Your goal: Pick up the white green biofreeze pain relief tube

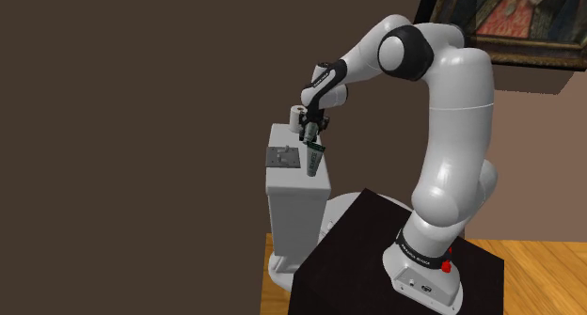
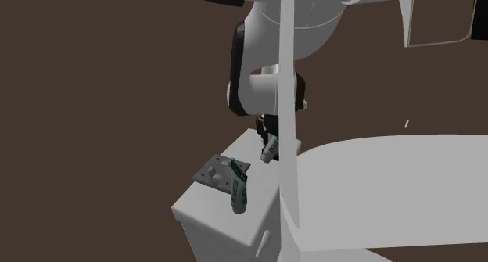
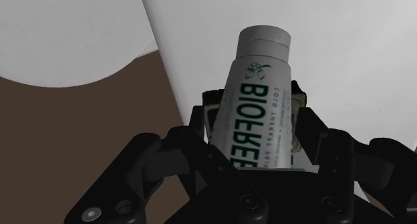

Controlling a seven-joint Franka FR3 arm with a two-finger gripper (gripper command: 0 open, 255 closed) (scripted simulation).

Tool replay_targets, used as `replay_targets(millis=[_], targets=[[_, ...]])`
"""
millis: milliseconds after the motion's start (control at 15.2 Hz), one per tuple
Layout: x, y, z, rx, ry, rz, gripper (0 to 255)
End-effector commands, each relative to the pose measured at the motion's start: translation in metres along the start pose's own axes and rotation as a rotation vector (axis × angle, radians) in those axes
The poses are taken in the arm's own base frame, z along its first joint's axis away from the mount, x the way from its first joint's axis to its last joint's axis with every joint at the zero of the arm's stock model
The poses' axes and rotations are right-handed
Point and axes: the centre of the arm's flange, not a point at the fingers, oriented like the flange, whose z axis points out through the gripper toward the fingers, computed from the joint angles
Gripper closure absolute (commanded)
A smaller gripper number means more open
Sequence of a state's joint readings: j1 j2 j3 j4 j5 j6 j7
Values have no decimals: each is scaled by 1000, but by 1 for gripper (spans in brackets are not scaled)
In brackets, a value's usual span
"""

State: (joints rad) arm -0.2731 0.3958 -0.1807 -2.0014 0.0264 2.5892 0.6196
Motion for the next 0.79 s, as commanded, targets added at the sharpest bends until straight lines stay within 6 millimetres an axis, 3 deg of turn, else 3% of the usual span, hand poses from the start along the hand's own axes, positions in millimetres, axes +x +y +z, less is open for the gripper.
replay_targets(millis=[0, 594, 726], targets=[[2, 0, -10, 0, 0, 0, 255], [11, -4, -57, 0, 0, 0, 255], [11, -4, -58, 0, 0, 0, 255]])
